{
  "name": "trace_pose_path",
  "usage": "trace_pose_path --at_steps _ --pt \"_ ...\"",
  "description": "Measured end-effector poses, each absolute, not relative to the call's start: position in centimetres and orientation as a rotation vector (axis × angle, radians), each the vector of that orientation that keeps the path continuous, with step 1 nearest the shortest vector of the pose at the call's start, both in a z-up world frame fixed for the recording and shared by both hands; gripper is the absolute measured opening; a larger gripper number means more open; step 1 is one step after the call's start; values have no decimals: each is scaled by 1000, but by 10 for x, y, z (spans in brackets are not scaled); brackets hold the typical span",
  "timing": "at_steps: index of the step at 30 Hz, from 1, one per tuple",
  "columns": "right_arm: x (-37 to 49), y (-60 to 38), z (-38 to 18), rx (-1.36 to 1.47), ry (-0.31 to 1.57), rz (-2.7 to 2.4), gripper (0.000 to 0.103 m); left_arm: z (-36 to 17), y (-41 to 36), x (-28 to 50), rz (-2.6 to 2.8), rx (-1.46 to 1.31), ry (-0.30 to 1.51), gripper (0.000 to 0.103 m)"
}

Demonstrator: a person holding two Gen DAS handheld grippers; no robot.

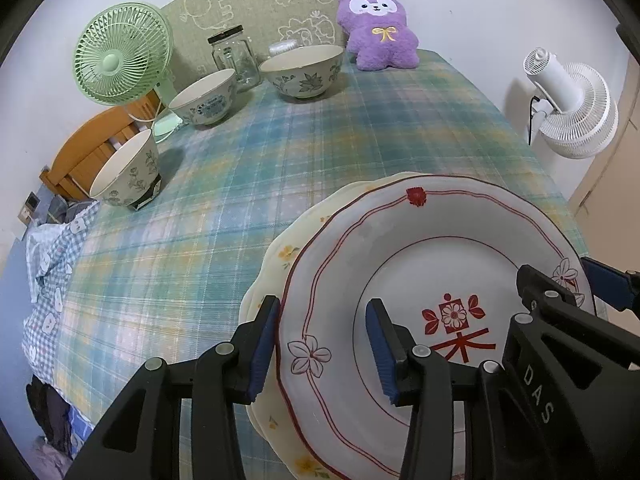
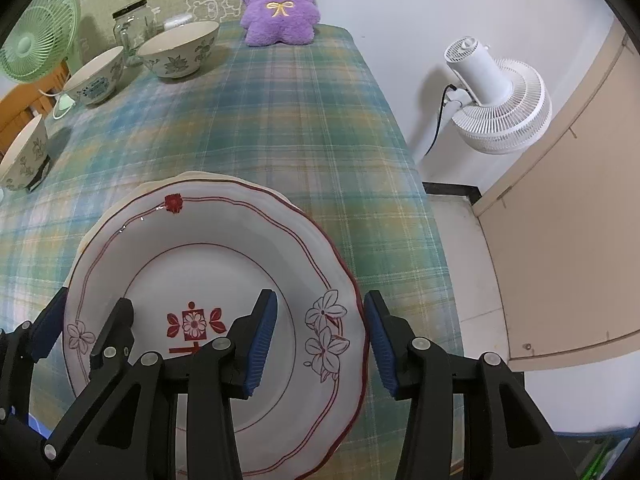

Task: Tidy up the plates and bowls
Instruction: 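Open both grippers and withdraw from the plate stack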

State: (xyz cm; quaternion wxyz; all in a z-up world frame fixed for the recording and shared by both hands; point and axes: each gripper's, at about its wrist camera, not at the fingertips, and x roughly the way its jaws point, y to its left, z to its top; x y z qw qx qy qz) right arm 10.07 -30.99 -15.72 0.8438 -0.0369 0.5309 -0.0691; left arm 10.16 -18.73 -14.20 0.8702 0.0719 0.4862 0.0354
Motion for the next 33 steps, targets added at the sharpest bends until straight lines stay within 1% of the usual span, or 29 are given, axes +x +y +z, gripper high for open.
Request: trace_pose_path --at_steps 2,3,8,10,12,14,24,33 --pt "101 -312 -156 -65 1123 -131 51 -141 -185 103 51 131 1030 54" --pt "101 -311 -154 -57 1121 -108 52 -140 -184 103 33 118 1038 61" --pt "100 -306 -140 -54 1097 -76 68 -125 -176 101 9 103 1021 70" --pt "100 -303 -130 -43 1085 -68 73 -116 -164 102 1 75 1021 77" --pt "100 -297 -121 -21 1075 -55 76 -108 -149 103 -3 40 1020 80" --pt "101 -290 -113 -9 1064 -44 78 -100 -137 104 0 23 1012 80" --pt "112 -219 -71 68 1007 -37 78 -62 -59 121 -9 19 951 81" --pt "135 -146 -63 88 977 -57 78 -60 18 147 -8 9 944 81"
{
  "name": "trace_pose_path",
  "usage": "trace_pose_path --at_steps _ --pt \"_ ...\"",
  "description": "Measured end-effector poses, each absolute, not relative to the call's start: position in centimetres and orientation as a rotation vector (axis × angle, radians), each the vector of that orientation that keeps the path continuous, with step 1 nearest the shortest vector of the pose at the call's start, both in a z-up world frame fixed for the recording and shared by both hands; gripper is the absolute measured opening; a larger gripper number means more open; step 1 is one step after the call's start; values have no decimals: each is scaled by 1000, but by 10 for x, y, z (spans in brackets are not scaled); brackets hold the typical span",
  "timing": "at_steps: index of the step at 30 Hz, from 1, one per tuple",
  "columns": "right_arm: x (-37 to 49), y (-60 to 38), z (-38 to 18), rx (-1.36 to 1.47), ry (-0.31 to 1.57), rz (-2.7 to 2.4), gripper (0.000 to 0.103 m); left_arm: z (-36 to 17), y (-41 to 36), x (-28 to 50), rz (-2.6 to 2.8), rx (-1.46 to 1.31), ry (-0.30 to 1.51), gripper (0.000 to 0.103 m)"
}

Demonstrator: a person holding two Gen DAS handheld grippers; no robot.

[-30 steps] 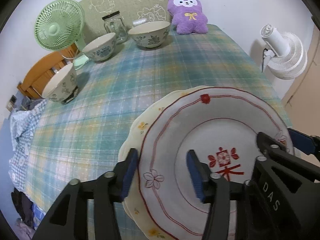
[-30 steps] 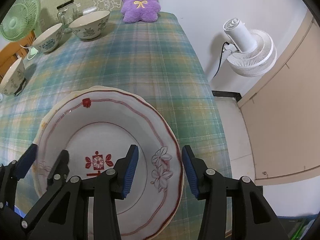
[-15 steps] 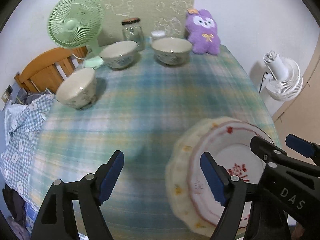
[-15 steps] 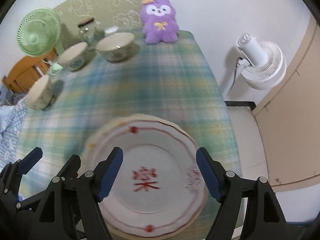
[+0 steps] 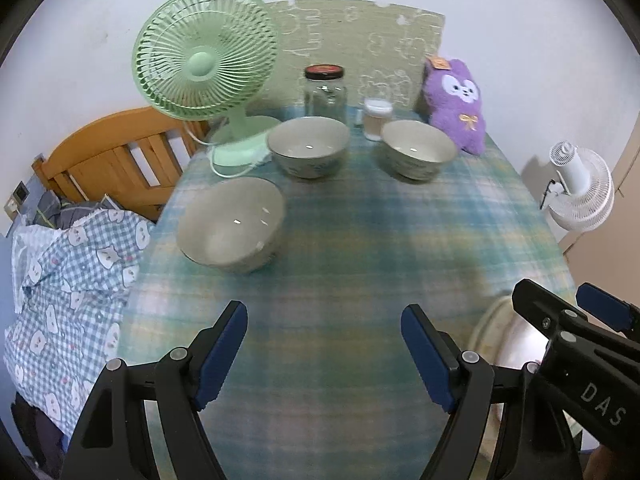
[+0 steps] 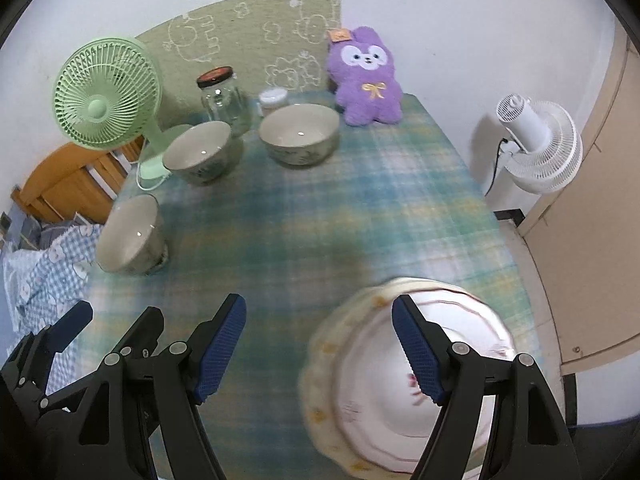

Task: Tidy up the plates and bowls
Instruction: 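Open both grippers and withdraw from the plate stack, then move both grippers toward the white bowl near the green fan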

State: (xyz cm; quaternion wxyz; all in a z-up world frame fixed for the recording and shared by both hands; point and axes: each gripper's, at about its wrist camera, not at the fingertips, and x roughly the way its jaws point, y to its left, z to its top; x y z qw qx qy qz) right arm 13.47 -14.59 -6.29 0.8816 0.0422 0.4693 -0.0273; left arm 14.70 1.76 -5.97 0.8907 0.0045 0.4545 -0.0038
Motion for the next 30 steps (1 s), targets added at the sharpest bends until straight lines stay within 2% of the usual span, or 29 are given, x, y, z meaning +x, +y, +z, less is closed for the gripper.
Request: trace_pose_path --at_steps 15,20,26,30 --pt "191 -32 -93 75 946 -38 78 -88 112 206 66 47 934 81" --pt "211 -12 -109 67 954 -50 78 -103 131 224 73 40 948 78" --pt "235 3 -129 64 979 -59 73 -122 143 246 66 37 968 71" --pt "249 9 -141 64 1003 -67 65 -134 145 257 45 27 991 60"
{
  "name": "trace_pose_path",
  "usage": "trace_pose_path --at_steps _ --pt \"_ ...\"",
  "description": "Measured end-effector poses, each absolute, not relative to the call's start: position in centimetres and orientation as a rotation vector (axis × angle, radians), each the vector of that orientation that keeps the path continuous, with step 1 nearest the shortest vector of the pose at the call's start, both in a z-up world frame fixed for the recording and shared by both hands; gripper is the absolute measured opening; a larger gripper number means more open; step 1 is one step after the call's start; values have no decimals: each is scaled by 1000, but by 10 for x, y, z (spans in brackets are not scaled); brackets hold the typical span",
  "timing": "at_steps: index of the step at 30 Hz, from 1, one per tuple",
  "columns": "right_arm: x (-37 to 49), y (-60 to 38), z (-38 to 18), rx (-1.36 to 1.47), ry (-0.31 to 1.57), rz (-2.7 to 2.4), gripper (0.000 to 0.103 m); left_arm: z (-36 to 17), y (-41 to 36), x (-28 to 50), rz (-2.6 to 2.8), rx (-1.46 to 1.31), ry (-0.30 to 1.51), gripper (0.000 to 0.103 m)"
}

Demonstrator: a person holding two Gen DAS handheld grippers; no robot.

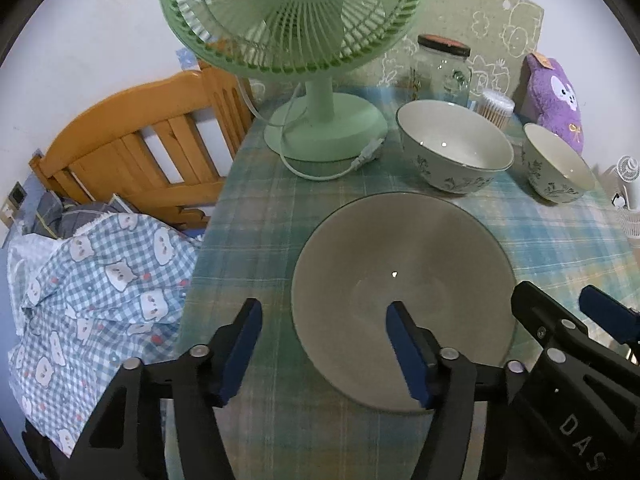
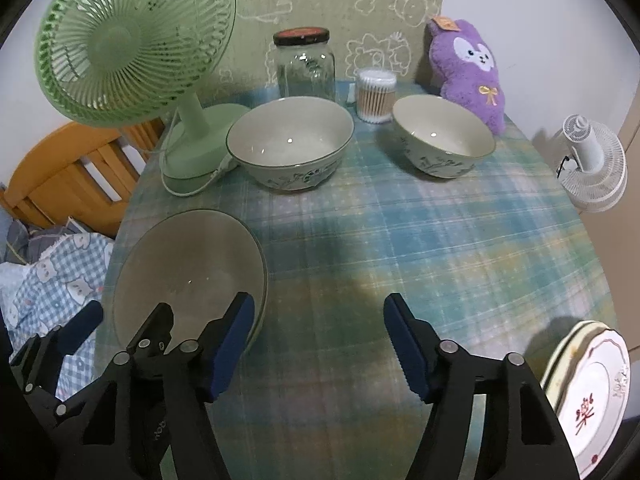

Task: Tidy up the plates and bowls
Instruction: 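Move both grippers toward the white bowl near the green fan, then grip the white bowl rim with both grippers and lift it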

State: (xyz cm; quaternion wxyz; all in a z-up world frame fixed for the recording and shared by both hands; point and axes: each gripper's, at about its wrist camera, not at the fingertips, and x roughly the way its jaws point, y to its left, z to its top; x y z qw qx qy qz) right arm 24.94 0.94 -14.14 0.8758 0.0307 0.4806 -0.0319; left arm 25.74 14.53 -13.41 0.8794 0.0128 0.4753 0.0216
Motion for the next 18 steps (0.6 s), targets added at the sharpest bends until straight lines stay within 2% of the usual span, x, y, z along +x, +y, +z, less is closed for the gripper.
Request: trace_pose_path --at_steps 4,9,14,18 --pt "258 14 -149 69 1018 -52 55 -143 145 265 25 12 1015 44" --pt "264 23 -157 66 1036 -15 40 -147 146 268 22 26 1025 37" --pt "269 31 -160 56 1044 23 14 -149 149 268 10 19 1030 31" --pt "268 35 -157 39 1042 28 13 -147 152 269 -4 -5 1036 30"
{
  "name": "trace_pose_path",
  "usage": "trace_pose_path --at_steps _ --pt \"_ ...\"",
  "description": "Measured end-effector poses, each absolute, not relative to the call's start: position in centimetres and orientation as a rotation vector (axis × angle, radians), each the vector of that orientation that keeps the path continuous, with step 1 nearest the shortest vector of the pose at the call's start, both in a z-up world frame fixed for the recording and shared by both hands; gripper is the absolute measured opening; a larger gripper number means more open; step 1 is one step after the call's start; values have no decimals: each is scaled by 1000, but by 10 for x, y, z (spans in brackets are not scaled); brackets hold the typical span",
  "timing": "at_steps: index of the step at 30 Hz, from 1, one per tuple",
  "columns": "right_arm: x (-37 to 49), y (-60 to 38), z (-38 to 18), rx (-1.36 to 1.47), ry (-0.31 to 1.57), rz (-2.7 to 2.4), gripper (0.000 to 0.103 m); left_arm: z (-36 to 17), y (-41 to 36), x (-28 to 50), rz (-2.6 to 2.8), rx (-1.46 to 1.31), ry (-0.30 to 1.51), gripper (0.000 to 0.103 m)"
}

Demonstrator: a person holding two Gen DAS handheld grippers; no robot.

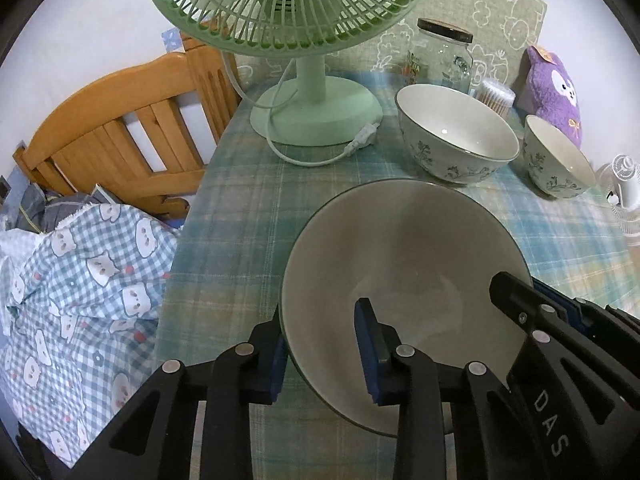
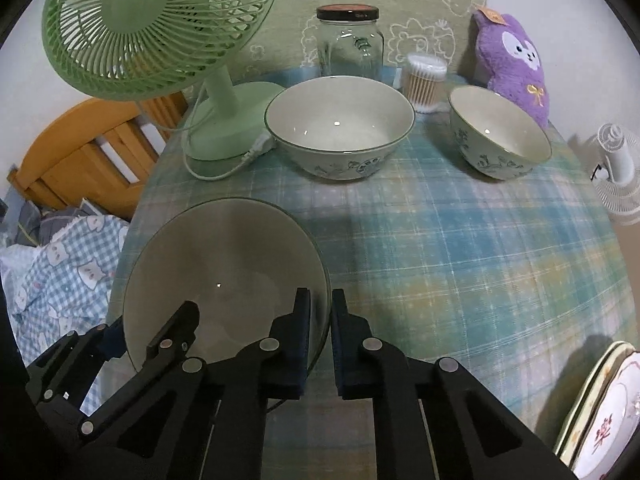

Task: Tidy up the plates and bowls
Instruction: 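Grip the white bowl rim with both grippers and lift it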

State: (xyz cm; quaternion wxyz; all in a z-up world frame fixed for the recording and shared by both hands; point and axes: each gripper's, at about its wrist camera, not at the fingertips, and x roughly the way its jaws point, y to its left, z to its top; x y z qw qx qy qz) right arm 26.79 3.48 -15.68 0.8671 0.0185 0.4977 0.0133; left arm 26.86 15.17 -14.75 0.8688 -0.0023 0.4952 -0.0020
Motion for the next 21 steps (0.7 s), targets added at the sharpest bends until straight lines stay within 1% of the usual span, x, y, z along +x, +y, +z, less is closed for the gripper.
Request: trace_pose_path --at_steps 9,21 --pt "248 25 -147 34 1037 11 13 -138 142 253 -25 -5 1034 30" --pt "197 -8 -134 30 1040 -1 13 -126 106 206 -45 10 1035 30"
